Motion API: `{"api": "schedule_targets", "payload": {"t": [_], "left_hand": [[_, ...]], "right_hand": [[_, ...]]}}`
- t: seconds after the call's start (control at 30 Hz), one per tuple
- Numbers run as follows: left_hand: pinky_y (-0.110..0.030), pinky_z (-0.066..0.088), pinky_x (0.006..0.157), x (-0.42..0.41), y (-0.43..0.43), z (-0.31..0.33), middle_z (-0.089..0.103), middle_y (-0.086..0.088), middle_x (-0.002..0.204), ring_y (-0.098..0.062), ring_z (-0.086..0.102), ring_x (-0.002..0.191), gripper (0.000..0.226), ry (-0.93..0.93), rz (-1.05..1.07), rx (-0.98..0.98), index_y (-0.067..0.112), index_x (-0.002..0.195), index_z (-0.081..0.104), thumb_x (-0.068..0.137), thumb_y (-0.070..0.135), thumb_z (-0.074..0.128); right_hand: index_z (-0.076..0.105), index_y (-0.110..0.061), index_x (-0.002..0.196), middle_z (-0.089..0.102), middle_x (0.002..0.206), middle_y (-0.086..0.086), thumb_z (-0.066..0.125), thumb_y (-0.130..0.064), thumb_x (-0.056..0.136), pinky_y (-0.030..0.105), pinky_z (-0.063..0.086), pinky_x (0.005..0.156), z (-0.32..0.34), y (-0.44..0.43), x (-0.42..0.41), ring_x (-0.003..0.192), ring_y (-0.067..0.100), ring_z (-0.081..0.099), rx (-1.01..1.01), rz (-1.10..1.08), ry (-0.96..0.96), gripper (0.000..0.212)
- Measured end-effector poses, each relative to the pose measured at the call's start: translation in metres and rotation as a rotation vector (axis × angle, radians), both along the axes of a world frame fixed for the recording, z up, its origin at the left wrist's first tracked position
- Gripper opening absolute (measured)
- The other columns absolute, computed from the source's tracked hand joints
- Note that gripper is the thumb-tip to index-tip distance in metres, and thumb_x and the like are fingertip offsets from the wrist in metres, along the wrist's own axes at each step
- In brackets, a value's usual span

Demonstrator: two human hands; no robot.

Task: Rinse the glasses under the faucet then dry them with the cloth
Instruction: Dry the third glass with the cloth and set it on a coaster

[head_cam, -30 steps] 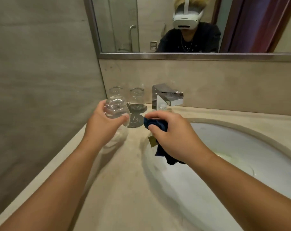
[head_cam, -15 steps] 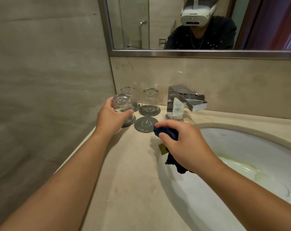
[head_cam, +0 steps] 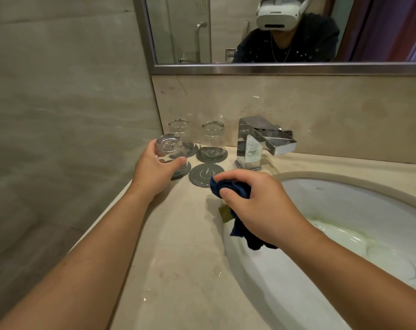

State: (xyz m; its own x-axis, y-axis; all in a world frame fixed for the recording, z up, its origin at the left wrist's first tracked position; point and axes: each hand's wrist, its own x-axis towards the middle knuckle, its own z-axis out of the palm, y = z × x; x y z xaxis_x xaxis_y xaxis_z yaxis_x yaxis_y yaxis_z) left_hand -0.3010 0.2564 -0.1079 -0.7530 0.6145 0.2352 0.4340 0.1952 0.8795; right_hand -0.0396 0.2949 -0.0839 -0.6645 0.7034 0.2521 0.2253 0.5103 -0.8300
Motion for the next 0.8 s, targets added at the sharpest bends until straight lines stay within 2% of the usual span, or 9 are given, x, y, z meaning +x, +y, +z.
{"api": "schedule_targets", "payload": {"t": [0.07, 0.2, 0.3, 0.4, 0.5, 0.6, 0.73, 0.8], "left_hand": [[-0.031, 0.053, 0.090, -0.001, -0.001, 0.001, 0.067, 0.017, 0.115, -0.010, 0.069, 0.102, 0.063, 0.005, -0.007, -0.010, 0.029, 0.138, 0.059, 0.084, 0.034, 0.091], [-0.032, 0.054, 0.093, -0.002, -0.003, 0.003, 0.066, 0.015, 0.121, -0.014, 0.068, 0.108, 0.068, 0.010, -0.018, -0.028, 0.028, 0.143, 0.056, 0.084, 0.035, 0.091], [-0.038, 0.052, 0.108, -0.002, -0.005, 0.002, 0.062, 0.005, 0.143, -0.018, 0.063, 0.123, 0.084, 0.010, -0.040, -0.048, 0.026, 0.157, 0.045, 0.086, 0.037, 0.089], [-0.043, 0.040, 0.124, 0.000, -0.010, 0.004, 0.045, -0.003, 0.165, -0.021, 0.048, 0.148, 0.102, 0.012, -0.032, -0.043, 0.023, 0.168, 0.028, 0.088, 0.042, 0.088], [-0.040, 0.037, 0.124, 0.011, -0.022, 0.008, 0.042, -0.003, 0.165, -0.019, 0.044, 0.150, 0.094, 0.028, 0.024, -0.027, 0.023, 0.168, 0.026, 0.094, 0.043, 0.081], [-0.037, 0.037, 0.120, 0.028, -0.037, 0.010, 0.044, -0.006, 0.160, -0.022, 0.045, 0.146, 0.079, 0.116, 0.080, -0.027, 0.022, 0.163, 0.035, 0.098, 0.040, 0.075], [-0.032, 0.036, 0.110, 0.057, -0.055, 0.013, 0.047, -0.007, 0.153, -0.026, 0.047, 0.142, 0.061, 0.173, 0.087, -0.080, 0.023, 0.153, 0.046, 0.099, 0.037, 0.072], [-0.035, 0.036, 0.112, 0.075, -0.062, 0.012, 0.046, -0.006, 0.152, -0.027, 0.045, 0.143, 0.057, 0.194, 0.050, -0.129, 0.025, 0.152, 0.049, 0.101, 0.040, 0.069]], "right_hand": [[0.077, -0.038, 0.113, 0.061, 0.082, -0.047, 0.066, -0.021, 0.100, 0.010, 0.044, 0.067, -0.001, -0.001, 0.000, 0.069, -0.013, 0.063, -0.003, 0.002, -0.006, 0.025], [0.077, -0.040, 0.112, 0.065, 0.086, -0.032, 0.067, -0.023, 0.100, 0.010, 0.043, 0.066, -0.001, -0.004, 0.001, 0.068, -0.009, 0.062, -0.020, -0.007, -0.015, 0.024], [0.077, -0.041, 0.111, 0.064, 0.085, -0.030, 0.067, -0.023, 0.100, 0.005, 0.041, 0.062, 0.000, -0.008, 0.004, 0.068, -0.011, 0.062, -0.025, 0.001, -0.027, 0.024], [0.077, -0.042, 0.111, 0.064, 0.087, -0.032, 0.067, -0.023, 0.100, 0.004, 0.042, 0.063, 0.003, -0.010, 0.010, 0.070, -0.012, 0.062, -0.016, -0.001, -0.031, 0.024], [0.077, -0.042, 0.112, 0.064, 0.088, -0.034, 0.066, -0.023, 0.100, 0.003, 0.041, 0.064, 0.008, -0.010, 0.018, 0.074, -0.012, 0.062, -0.004, -0.014, -0.023, 0.025], [0.077, -0.042, 0.115, 0.064, 0.092, -0.034, 0.066, -0.023, 0.101, 0.003, 0.041, 0.067, 0.016, -0.015, 0.030, 0.080, -0.009, 0.063, 0.024, -0.023, -0.027, 0.026], [0.076, -0.043, 0.113, 0.068, 0.087, -0.018, 0.064, -0.022, 0.101, 0.018, 0.048, 0.063, 0.021, -0.021, 0.058, 0.072, 0.006, 0.071, 0.006, -0.041, -0.024, 0.027], [0.076, -0.044, 0.112, 0.069, 0.085, -0.015, 0.064, -0.021, 0.100, 0.022, 0.051, 0.062, 0.021, -0.026, 0.075, 0.069, 0.011, 0.073, 0.002, -0.058, -0.018, 0.028]]}}
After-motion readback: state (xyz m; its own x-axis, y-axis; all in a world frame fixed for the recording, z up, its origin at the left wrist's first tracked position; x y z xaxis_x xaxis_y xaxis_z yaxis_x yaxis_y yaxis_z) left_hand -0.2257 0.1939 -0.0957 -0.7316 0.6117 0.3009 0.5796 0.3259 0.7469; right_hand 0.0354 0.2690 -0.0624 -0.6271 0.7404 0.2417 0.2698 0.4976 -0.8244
